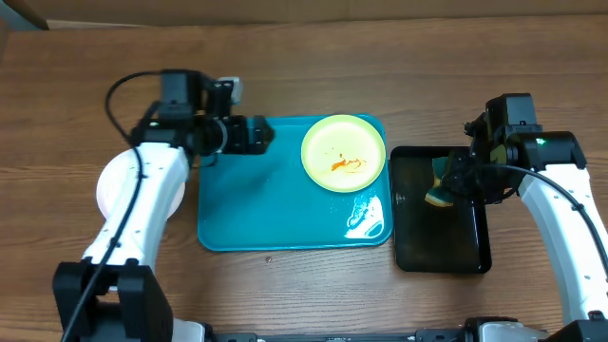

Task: Clean dirty plates on tray and stack at the side
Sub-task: 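Move left gripper to the yellow-green plate rim and grip it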

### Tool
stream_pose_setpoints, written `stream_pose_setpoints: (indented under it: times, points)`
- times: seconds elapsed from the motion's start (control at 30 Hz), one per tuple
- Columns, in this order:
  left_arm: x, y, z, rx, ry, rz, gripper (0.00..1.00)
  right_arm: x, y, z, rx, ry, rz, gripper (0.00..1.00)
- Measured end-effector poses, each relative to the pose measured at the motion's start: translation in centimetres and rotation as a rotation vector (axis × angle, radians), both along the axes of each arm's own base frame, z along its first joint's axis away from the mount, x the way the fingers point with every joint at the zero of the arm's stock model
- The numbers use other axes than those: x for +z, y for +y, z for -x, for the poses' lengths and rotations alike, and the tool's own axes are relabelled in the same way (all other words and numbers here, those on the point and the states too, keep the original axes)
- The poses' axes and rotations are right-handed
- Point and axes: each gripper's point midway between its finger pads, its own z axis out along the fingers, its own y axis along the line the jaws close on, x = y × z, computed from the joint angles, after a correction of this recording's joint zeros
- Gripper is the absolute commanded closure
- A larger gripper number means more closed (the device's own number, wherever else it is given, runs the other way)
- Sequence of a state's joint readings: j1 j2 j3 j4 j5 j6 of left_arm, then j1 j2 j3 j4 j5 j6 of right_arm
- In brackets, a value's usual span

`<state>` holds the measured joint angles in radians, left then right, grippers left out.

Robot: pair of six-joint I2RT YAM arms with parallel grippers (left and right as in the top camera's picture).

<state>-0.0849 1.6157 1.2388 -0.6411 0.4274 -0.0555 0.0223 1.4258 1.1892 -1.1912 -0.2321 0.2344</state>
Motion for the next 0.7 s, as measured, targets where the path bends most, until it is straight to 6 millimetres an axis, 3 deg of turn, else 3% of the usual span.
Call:
stream_pose_setpoints:
  times: [0.23, 0.4, 0.63, 0.7]
  points:
    - [0.4, -6.1, 0.1, -0.126, -0.073, -0.091, 0.0, 0.0, 0.0, 0.0, -0.001, 0.0, 0.0, 0.96]
    - [-0.4, -8.4, -1.9, -0.144, -0.095, -0.168, 0.0, 0.0, 0.0, 0.0, 0.0, 0.0, 0.0, 0.96]
    - [-7.2, -8.1, -2.6, -0.138, 0.026, -0.252, 0.04, 0.0, 0.0, 0.0, 0.0, -0.001, 0.0, 0.96]
    - [-9.2, -8.1, -2.4, -0.138, 0.073, -0.262, 0.12, 0.0, 0.0, 0.0, 0.0, 0.0, 0.0, 0.96]
